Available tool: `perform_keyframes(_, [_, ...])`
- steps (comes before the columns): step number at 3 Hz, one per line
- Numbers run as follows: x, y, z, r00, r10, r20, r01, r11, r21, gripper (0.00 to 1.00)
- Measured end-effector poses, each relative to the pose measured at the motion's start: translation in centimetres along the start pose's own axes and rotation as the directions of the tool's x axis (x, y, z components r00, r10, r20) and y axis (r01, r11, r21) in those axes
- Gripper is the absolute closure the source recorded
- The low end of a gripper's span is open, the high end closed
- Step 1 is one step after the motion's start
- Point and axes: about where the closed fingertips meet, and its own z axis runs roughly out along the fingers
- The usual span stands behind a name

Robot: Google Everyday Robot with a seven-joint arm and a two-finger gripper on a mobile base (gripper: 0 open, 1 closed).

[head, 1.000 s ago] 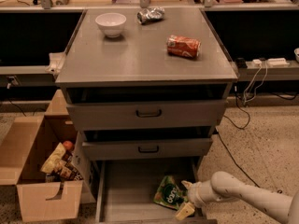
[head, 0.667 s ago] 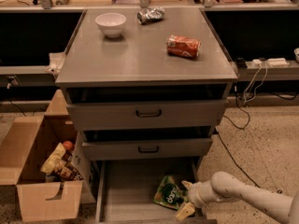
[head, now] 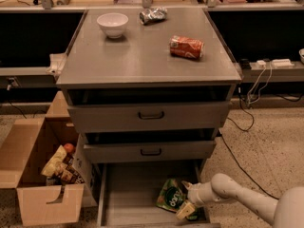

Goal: Pick green rice chip bag from bottom drawer and place on counter

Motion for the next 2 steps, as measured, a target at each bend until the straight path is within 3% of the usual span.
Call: perform_keyframes(2, [1.9,-3.7,3.2,1.000,0.014,0.025,-0.015,0.9994,0.031,0.00])
